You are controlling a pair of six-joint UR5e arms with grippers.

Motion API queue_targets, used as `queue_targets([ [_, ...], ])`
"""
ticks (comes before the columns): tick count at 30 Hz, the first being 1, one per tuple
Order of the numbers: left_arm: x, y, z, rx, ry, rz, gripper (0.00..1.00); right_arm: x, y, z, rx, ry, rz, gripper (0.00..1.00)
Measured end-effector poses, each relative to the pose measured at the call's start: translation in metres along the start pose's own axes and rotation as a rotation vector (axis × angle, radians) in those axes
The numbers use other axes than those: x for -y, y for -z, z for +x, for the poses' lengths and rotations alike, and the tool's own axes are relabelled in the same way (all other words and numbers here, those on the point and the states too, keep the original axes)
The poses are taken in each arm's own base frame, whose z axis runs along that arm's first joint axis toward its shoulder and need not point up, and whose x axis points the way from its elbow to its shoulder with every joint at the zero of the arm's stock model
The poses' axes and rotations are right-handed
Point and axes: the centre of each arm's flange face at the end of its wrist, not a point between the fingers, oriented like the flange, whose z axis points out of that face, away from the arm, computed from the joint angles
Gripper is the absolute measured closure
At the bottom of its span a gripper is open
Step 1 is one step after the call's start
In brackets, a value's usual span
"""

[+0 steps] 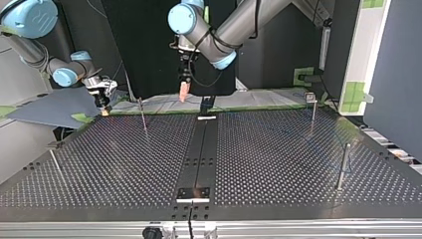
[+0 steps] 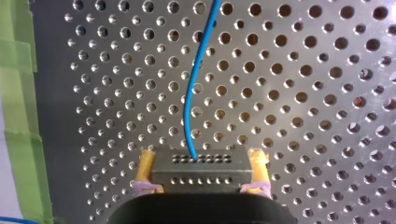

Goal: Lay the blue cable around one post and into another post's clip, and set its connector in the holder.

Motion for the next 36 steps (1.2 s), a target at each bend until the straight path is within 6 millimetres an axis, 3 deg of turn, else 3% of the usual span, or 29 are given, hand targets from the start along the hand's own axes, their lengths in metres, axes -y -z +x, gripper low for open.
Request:
queue_targets([
  [26,-0.066,0.073,-0.040,-0.001,0.026,-0.027,0.00,0.001,0.000,-0.003,0.003,-0.002,0.001,1.00],
  [36,-0.113,0.081,-0.051,0.015,0.108,-0.055,0.00,0.001,0.000,-0.004,0.005,-0.003,0.002,1.00],
])
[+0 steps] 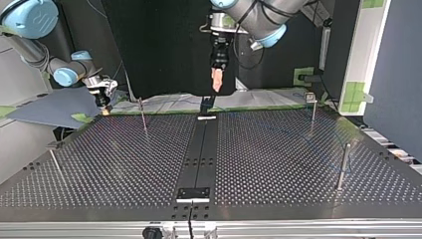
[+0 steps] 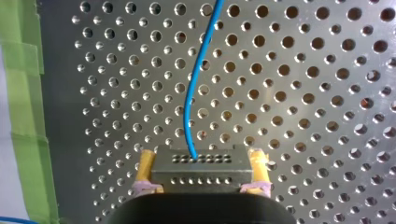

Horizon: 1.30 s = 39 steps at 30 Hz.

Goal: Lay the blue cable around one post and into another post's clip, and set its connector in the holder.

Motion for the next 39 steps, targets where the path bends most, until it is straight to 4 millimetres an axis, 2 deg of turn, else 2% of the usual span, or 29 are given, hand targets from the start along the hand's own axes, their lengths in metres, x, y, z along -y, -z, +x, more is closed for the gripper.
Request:
queue_targets([
  [8,-0.031,-0.001,-0.015,0.038,0.101,0.005,0.00,0.000,0.000,0.000,-0.001,0.001,0.000,1.00],
  [18,-0.061,-0.017,-0.066,0.136,0.251,0.028,0.00,0.000,0.000,-0.001,-0.002,0.001,0.005,1.00],
  [22,-0.073,-0.022,-0.080,0.165,0.277,0.019,0.00,0.001,0.000,-0.001,-0.001,0.000,0.006,1.00],
  [39,-0.147,-0.053,-0.090,0.195,0.271,-0.186,0.00,-0.001,0.001,-0.002,0.000,-0.001,0.005,1.00],
])
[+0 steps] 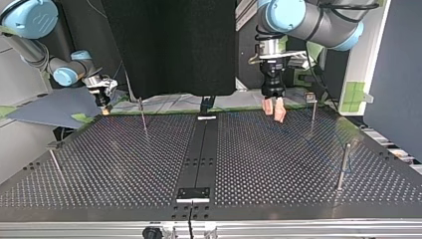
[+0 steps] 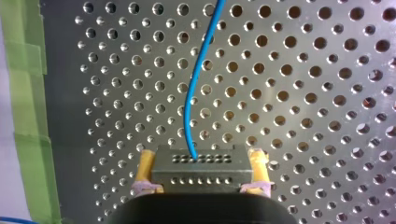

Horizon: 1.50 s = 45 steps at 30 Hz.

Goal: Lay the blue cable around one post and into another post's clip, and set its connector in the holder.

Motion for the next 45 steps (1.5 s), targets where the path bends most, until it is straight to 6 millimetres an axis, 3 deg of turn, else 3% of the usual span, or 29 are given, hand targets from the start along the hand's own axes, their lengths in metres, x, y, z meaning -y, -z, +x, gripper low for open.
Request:
queue_targets([
  [11,-0.045,-0.029,-0.014,0.049,0.003,-0.115,0.00,-0.001,0.000,0.000,-0.001,0.000,-0.002,1.00],
  [24,-0.108,-0.061,-0.033,0.208,0.128,-0.306,0.00,0.000,0.000,-0.001,-0.001,0.001,0.000,1.00],
  [36,-0.158,-0.081,-0.045,0.262,0.237,-0.352,0.00,0.002,-0.001,-0.002,0.001,0.003,0.005,1.00],
  [40,-0.170,-0.087,-0.051,0.299,0.275,-0.349,0.00,0.003,-0.001,-0.002,0.003,0.004,0.006,1.00],
  [45,-0.170,-0.093,-0.052,0.301,0.322,-0.305,0.00,0.004,-0.001,-0.003,0.003,0.004,0.006,1.00],
])
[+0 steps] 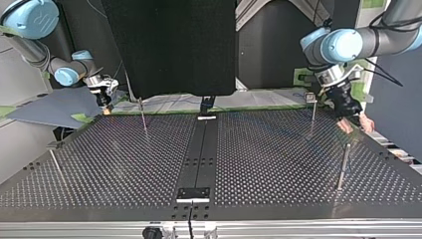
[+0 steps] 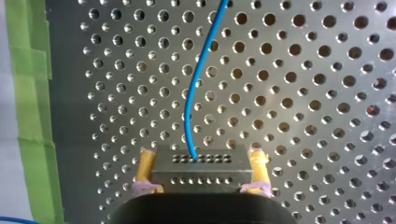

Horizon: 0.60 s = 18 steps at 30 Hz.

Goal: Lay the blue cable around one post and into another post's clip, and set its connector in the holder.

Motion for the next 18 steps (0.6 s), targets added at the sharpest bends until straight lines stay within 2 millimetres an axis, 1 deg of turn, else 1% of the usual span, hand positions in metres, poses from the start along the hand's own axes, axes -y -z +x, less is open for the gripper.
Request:
queue_targets([
  [5,0.002,-0.009,0.013,-0.057,0.037,0.018,0.00,0.000,0.000,0.000,-0.001,0.000,0.000,1.00],
  [9,0.004,-0.012,0.023,-0.109,0.073,0.034,0.00,0.000,0.000,-0.001,0.000,0.000,0.000,1.00],
  [18,0.017,-0.024,0.027,-0.157,0.168,0.083,0.00,0.000,0.000,-0.001,-0.001,-0.001,0.000,1.00],
])
